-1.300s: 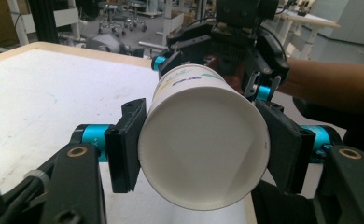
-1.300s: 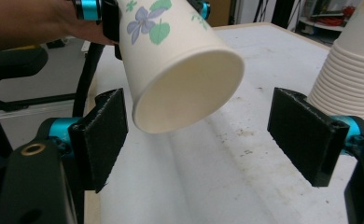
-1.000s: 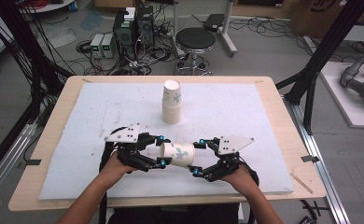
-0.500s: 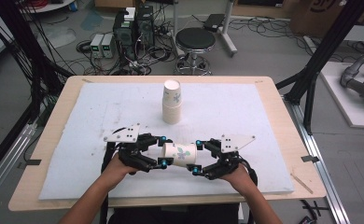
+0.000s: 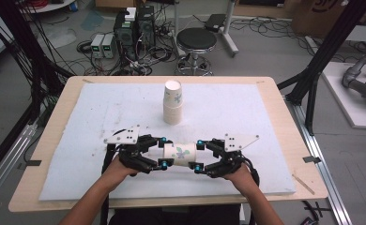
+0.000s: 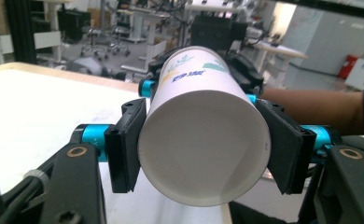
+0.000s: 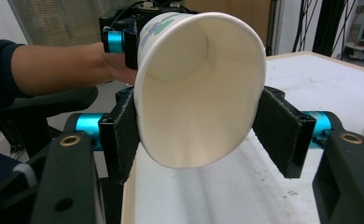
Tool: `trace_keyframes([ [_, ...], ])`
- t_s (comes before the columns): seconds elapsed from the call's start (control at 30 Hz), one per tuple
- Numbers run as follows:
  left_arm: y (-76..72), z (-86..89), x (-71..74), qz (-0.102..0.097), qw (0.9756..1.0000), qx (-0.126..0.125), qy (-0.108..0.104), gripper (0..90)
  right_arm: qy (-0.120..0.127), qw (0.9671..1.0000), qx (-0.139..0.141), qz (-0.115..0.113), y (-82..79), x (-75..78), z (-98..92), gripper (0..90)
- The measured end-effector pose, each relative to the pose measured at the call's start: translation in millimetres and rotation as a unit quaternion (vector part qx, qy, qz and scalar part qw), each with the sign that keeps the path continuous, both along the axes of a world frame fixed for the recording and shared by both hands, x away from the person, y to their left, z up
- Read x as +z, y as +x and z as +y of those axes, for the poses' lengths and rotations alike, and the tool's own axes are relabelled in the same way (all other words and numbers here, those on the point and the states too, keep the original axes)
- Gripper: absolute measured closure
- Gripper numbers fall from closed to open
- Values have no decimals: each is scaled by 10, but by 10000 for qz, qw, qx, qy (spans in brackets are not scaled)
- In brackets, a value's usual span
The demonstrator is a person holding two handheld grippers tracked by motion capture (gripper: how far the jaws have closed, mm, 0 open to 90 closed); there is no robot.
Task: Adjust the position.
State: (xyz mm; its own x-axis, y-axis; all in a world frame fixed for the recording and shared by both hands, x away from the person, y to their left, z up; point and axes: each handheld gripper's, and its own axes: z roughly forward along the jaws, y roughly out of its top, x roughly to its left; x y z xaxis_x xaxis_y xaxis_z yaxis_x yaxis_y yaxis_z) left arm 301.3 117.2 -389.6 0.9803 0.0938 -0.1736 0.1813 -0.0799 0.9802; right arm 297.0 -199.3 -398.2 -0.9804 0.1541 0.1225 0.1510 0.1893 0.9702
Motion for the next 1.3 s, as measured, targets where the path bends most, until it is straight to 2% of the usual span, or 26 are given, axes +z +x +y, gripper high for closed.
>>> trace_keyframes([
  [0.07,-3,-15,12,78,9996,161,222,150,-53,10000,-9,34,13,27,-9,357],
  [0.1,-7,-2,33,8,9987,263,432,143,-147,9999,-25,25,17,44,-13,357],
  [0.13,-7,-2,33,8,9987,263,432,143,-147,9999,-25,25,17,44,-13,357],
  [0.17,-7,17,49,-24,9983,287,513,143,-270,9996,-46,44,21,62,-15,358],
  [0.2,-7,22,55,-45,9980,288,555,143,-500,9987,-76,9,30,89,-4,357],
  [0.3,-4,28,73,-138,9964,314,772,143,-781,9969,-104,46,44,118,22,357],
  [0.47,-6,11,85,-216,9935,221,1099,144,-1223,9924,-99,-55,63,184,86,356],
  [0.6,-1,5,106,-317,9904,215,1325,144,-1458,9892,-108,-118,86,239,130,355],
  [0.8,18,7,145,-300,9885,313,1446,145,-1785,9838,-48,-153,102,295,191,355],
  [0.83,25,8,154,-321,9874,308,1519,145,-1810,9833,-23,-172,106,301,201,354],
  [0.93,31,-6,166,-343,9849,323,1663,148,-1990,9798,-10,-190,112,334,238,352],
  [1.03,38,-28,169,-386,9807,290,1892,150,-2182,9755,13,-262,117,363,279,352],
  [1.13,42,-56,155,-388,9785,251,2010,157,-2379,9707,35,-334,122,392,328,352],
  [1.17,42,-56,155,-388,9785,251,2010,159,-2379,9707,35,-334,122,392,328,352],
  [1.23,47,-65,149,-420,9764,239,2107,160,-2537,9664,47,-398,122,415,369,352],
  [1.27,48,-73,147,-427,9755,238,2146,162,-2653,9631,96,-453,127,439,416,350],
  [1.3,52,-79,142,-445,9745,216,2188,164,-2687,9620,93,-469,126,447,430,350],
])
